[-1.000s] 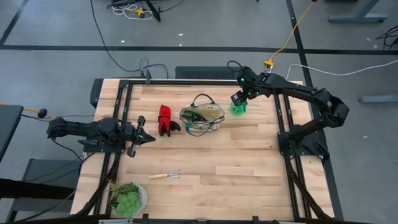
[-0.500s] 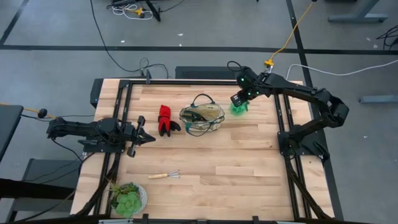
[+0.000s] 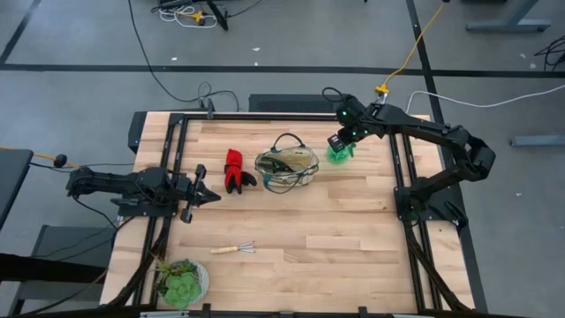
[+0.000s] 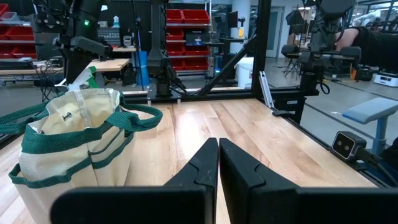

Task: Pick & Place Garden tools in Gardening bag
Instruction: Put the white spray bottle into the gardening bag

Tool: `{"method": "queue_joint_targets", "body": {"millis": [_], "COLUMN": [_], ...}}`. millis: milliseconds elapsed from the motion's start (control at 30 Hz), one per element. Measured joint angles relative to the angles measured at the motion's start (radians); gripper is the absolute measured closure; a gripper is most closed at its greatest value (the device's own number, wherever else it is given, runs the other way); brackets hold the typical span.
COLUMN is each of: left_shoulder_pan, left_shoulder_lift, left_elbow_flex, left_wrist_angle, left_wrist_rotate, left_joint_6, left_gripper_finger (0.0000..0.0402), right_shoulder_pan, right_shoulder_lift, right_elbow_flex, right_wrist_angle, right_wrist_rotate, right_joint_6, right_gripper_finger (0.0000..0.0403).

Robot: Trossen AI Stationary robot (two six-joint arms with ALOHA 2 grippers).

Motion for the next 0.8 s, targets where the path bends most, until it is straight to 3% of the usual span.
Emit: {"method": "queue_joint_targets", "body": {"millis": [800], "left_shoulder_pan": [0.000], "left_shoulder_lift": [0.000], "left_elbow_flex": [0.000], "left_wrist_angle": [0.000], "left_wrist_rotate": [0.000], "left_joint_6": [0.000], "left_gripper_finger": [0.0381], "right_shoulder_pan": [0.000], "right_shoulder_lift": [0.001], "right_elbow_flex": [0.017], "right_wrist_angle": [-0.009], "right_wrist_rotate": [0.004], "right_joint_6": [-0.016], "right_gripper_finger": [0.0359]}}
